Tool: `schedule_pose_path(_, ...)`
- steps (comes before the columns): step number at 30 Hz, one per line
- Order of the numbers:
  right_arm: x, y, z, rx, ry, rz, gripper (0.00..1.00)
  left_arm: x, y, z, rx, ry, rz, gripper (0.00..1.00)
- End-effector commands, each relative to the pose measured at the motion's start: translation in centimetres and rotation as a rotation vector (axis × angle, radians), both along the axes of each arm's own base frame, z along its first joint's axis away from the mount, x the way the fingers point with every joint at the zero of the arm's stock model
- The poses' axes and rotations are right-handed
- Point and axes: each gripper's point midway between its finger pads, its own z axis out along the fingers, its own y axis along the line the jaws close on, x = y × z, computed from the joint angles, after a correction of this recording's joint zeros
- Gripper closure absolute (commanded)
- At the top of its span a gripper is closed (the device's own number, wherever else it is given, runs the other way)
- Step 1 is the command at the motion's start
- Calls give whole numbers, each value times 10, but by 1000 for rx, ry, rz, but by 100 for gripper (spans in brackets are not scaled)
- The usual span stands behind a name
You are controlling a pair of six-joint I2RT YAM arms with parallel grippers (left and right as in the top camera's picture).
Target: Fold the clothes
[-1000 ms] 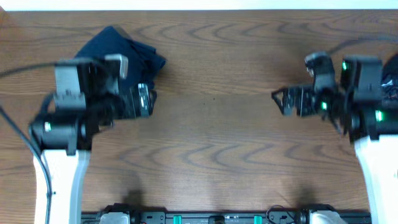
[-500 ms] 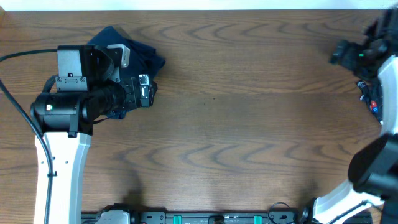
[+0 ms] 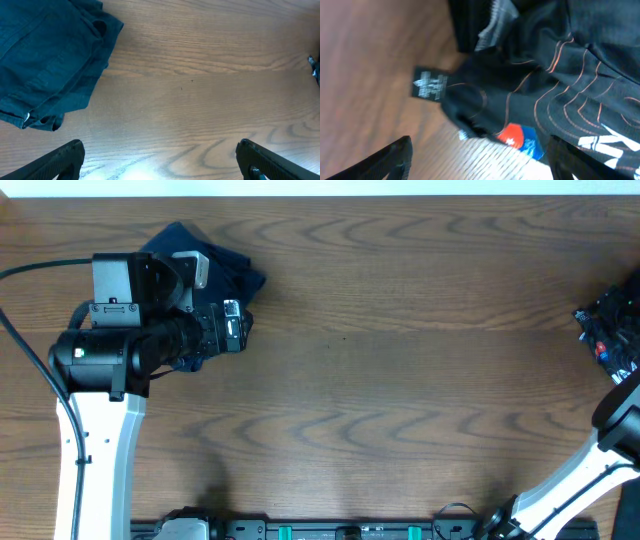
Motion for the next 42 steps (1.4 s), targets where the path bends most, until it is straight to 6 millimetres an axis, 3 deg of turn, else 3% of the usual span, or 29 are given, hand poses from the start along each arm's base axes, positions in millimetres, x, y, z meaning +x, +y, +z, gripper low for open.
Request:
schedule_pose_path(1, 2, -2, -22, 24, 26, -15, 24, 1, -2, 7, 3, -21, -12, 2)
schedule_pose_path(5, 1, 5, -44, 48, 64, -3, 42, 1, -2, 7, 3, -21, -12, 2)
schedule_pose_path(8, 3, 7, -43, 54, 58, 1, 78, 1, -2, 7, 3, -21, -12, 2)
schedule_pose_path(10, 6, 10, -34, 65, 34, 27, 96, 1, -2, 7, 3, -22, -12, 2)
schedule_pose_path(13, 14, 19, -1, 80, -38, 69, 99, 2, -2, 8, 3, -28, -12, 2)
schedule_pose_path(17, 32, 44, 72, 67, -203, 167, 99, 2, -2, 8, 3, -28, -12, 2)
schedule_pose_path(20, 37, 73, 125, 38, -295, 237, 99, 2, -2, 8, 3, -27, -12, 2)
schedule_pose_path(23, 38, 114, 157, 27, -328, 319, 99, 0, -2, 6, 3, -16, -12, 2)
schedule_pose_path(26, 39, 164, 164, 59, -309, 410, 99, -6, -1, 4, 5, 6, -12, 2)
schedule_pose_path(35, 26, 357, 126, 189, -159, 786, 99, -29, 21, 6, 116, 19, 63, 2)
schedule_pose_path(40, -2, 475, 118, 220, -153, 1033, 96, -38, 28, 18, 147, -32, 90, 2)
schedule_pose_path(42, -17, 512, 114, 214, -151, 1124, 92, -40, 30, 21, 156, -46, 94, 2)
